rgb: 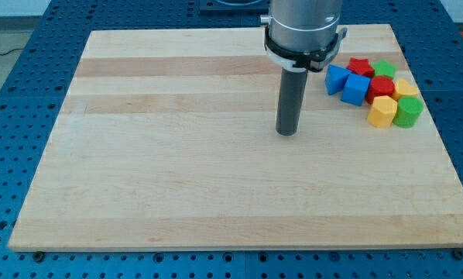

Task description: Push the green star into the red star

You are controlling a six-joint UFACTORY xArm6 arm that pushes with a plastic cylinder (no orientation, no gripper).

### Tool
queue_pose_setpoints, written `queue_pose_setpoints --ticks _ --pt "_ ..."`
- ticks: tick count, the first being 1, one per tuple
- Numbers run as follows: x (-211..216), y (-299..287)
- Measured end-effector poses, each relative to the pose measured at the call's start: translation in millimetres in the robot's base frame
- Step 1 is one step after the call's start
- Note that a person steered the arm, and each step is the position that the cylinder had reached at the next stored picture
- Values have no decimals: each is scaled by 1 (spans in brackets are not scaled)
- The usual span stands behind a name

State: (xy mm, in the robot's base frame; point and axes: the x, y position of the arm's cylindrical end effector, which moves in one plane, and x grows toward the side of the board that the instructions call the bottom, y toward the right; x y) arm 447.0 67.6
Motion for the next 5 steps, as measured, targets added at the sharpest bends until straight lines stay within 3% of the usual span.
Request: queue_pose_setpoints --ticks 1,3,4,5 --pt "21 27" --pt "44 161" --pt "39 239" --pt "11 278"
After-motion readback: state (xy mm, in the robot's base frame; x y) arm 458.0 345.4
